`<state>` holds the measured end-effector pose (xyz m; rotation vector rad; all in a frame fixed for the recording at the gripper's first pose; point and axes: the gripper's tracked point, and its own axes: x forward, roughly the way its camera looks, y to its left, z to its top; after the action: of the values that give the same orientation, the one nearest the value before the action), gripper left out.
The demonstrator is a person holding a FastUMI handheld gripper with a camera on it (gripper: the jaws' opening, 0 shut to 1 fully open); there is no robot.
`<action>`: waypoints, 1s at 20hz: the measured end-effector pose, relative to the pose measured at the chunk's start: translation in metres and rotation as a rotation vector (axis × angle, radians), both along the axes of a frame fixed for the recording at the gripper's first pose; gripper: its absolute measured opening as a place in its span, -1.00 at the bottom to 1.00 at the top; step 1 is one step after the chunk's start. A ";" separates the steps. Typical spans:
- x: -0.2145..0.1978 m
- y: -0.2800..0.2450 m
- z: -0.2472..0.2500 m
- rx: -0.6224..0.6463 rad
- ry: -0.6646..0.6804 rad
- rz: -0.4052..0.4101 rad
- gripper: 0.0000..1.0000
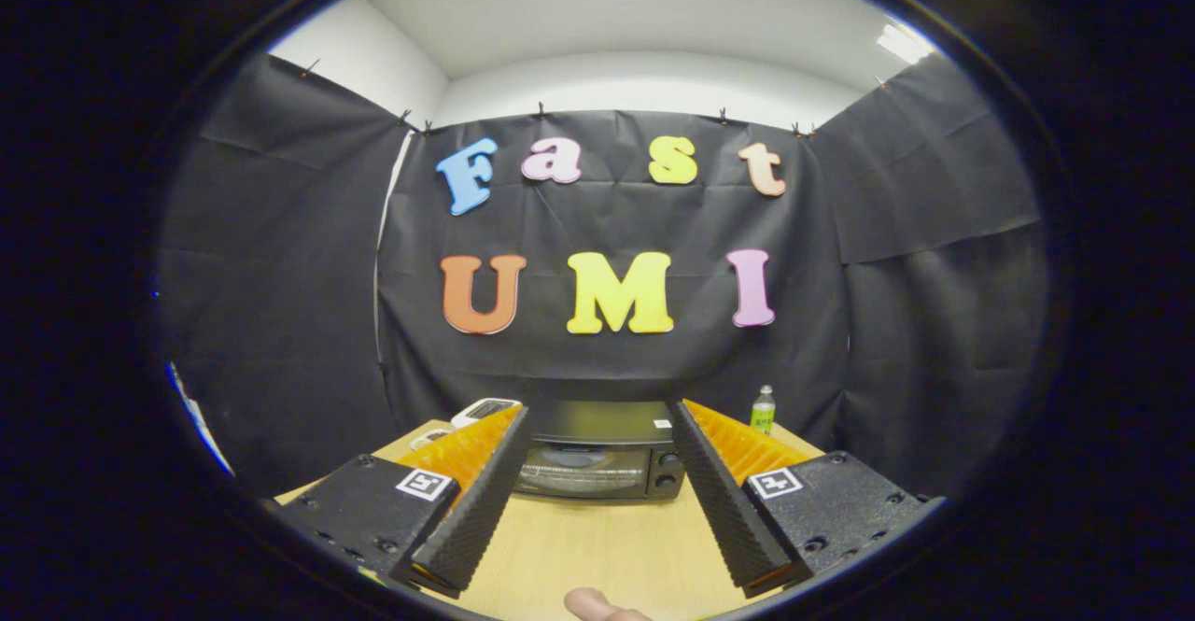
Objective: Open the toaster oven, put the food inside, and close the toaster oven door.
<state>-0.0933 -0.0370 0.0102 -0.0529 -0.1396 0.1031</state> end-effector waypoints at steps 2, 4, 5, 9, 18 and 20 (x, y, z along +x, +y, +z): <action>-0.004 0.006 0.002 0.014 -0.011 0.004 1.00; -0.004 0.016 -0.007 0.029 0.018 0.038 0.99; -0.004 0.016 -0.010 0.038 0.029 0.043 1.00; 0.001 0.008 -0.011 0.027 0.027 0.018 0.99; 0.004 -0.016 -0.003 0.047 0.004 -0.018 0.99; 0.002 -0.016 0.000 0.058 -0.007 -0.007 0.99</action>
<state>-0.0908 -0.0527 0.0099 0.0036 -0.1498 0.0917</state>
